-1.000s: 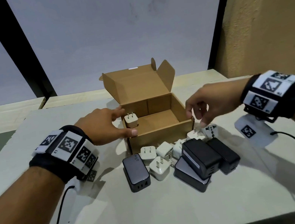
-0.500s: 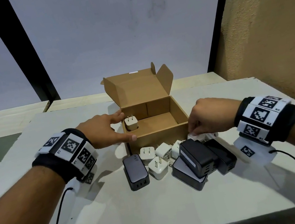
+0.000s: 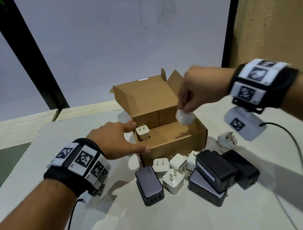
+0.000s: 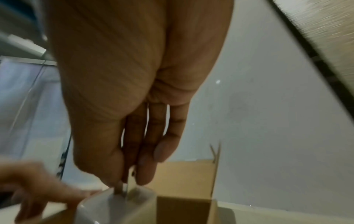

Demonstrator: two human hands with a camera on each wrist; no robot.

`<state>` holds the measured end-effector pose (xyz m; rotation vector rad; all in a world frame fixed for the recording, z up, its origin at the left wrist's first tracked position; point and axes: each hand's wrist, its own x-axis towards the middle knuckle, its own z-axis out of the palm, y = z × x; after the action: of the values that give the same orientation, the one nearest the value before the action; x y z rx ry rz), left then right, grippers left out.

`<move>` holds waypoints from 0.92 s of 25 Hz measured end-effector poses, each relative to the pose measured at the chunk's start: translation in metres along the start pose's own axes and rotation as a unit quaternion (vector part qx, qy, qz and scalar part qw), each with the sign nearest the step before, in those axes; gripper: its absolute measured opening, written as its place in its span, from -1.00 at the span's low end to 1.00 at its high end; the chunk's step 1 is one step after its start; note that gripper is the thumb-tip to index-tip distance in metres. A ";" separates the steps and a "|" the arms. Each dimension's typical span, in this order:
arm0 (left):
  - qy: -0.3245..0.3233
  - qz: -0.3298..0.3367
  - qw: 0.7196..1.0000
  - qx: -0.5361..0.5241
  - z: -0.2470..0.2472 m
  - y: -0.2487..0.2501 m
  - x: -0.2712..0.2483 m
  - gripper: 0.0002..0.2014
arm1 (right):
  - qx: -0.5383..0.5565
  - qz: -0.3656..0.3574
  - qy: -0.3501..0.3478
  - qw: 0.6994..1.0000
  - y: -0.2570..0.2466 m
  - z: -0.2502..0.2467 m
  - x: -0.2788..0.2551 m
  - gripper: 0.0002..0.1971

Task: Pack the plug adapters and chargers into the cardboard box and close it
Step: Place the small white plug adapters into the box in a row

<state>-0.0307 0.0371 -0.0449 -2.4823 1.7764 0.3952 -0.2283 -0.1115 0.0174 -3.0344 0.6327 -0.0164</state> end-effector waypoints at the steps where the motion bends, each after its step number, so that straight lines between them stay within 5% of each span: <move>1: -0.001 0.001 1.000 0.001 -0.001 0.000 0.000 -0.03 | -0.034 -0.014 -0.033 0.999 -0.006 0.008 0.017 -0.82; 4: 0.002 0.009 1.000 0.008 -0.001 -0.003 -0.001 -0.04 | -0.099 -0.047 -0.145 0.983 -0.019 0.024 0.067 -0.77; 10: 0.017 0.032 0.999 0.016 0.000 -0.010 0.002 -0.01 | -0.192 -0.083 -0.190 0.959 -0.035 0.048 0.112 -0.72; 16: 0.023 0.039 0.999 0.024 0.000 -0.011 0.002 0.00 | -0.155 -0.031 -0.133 0.978 -0.020 0.034 0.095 -0.75; 23: 0.019 0.039 0.998 0.035 -0.001 -0.009 0.001 0.00 | -0.199 -0.018 -0.272 0.941 -0.012 0.062 0.075 -0.64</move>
<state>-0.0222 0.0388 -0.0449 -2.3943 1.8716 0.2866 -0.1537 -0.1283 -0.0438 -3.1691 0.5773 1.0275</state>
